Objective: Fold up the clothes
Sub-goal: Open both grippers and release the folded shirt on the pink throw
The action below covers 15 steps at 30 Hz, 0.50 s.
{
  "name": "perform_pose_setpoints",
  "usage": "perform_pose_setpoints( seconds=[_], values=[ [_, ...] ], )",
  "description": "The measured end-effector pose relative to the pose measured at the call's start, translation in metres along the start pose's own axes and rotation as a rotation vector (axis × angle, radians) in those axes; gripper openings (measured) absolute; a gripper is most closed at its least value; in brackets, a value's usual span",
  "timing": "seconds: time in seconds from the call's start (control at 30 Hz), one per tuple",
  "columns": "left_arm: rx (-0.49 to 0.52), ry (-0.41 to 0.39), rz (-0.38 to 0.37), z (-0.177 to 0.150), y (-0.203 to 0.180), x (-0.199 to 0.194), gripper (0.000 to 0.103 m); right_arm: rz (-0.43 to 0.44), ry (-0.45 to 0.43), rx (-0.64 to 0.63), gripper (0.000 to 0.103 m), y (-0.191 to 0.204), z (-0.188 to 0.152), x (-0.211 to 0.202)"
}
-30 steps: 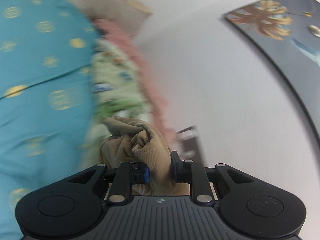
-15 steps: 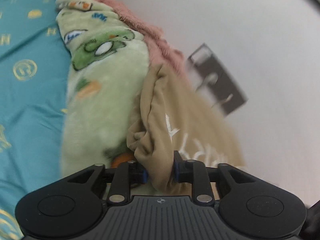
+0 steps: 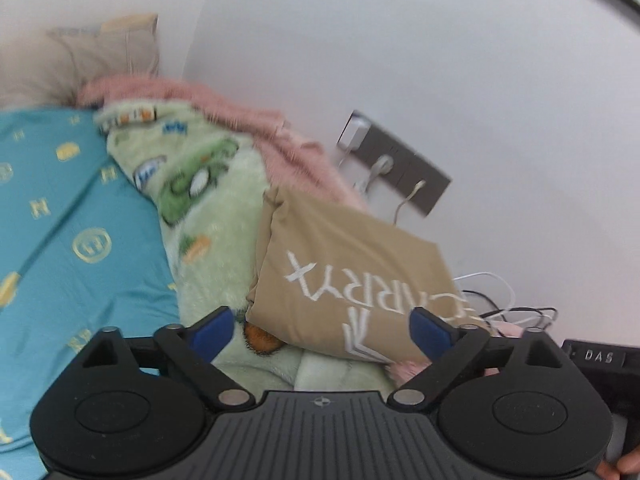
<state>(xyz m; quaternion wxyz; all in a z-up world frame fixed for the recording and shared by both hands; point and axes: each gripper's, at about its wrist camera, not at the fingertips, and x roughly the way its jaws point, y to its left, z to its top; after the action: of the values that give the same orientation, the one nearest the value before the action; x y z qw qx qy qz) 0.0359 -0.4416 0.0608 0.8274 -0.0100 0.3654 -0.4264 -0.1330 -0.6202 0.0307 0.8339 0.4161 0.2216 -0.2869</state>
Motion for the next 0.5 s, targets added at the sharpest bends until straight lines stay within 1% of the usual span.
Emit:
perform_pose_setpoints(
  seconds=[0.03,0.07,0.1,0.13,0.17,0.2,0.23,0.37,0.5],
  values=[
    [0.018,-0.015,-0.004,-0.002,-0.006,-0.016,0.103,-0.001,-0.024,-0.029,0.029,0.006,-0.002,-0.015],
    [0.036,-0.030,-0.008,-0.005,-0.012,-0.032,0.103,-0.002,-0.047,-0.059,0.047,0.012,-0.005,-0.029],
    [0.054,-0.044,-0.011,-0.008,-0.017,-0.048,0.103,-0.003,-0.071,-0.088,0.073,0.019,-0.007,-0.044],
    [0.066,-0.057,-0.018,-0.012,-0.022,-0.063,0.103,0.001,-0.107,-0.115,0.084,0.024,-0.011,-0.058],
    [0.079,-0.070,-0.021,-0.016,-0.026,-0.077,0.103,0.005,-0.141,-0.142,0.091,0.030,-0.015,-0.073],
    [0.092,-0.083,-0.023,-0.021,-0.030,-0.091,0.103,0.012,-0.164,-0.176,0.089,0.036,-0.020,-0.085],
    [0.105,-0.099,-0.018,-0.026,-0.034,-0.106,0.103,0.019,-0.185,-0.210,0.089,0.042,-0.025,-0.097],
    [0.156,-0.209,0.031,-0.052,-0.047,-0.165,0.103,0.050,-0.201,-0.305,0.089,0.055,-0.053,-0.137],
    [0.179,-0.308,0.075,-0.080,-0.054,-0.215,0.103,0.076,-0.232,-0.377,0.089,0.061,-0.087,-0.170]
  ],
)
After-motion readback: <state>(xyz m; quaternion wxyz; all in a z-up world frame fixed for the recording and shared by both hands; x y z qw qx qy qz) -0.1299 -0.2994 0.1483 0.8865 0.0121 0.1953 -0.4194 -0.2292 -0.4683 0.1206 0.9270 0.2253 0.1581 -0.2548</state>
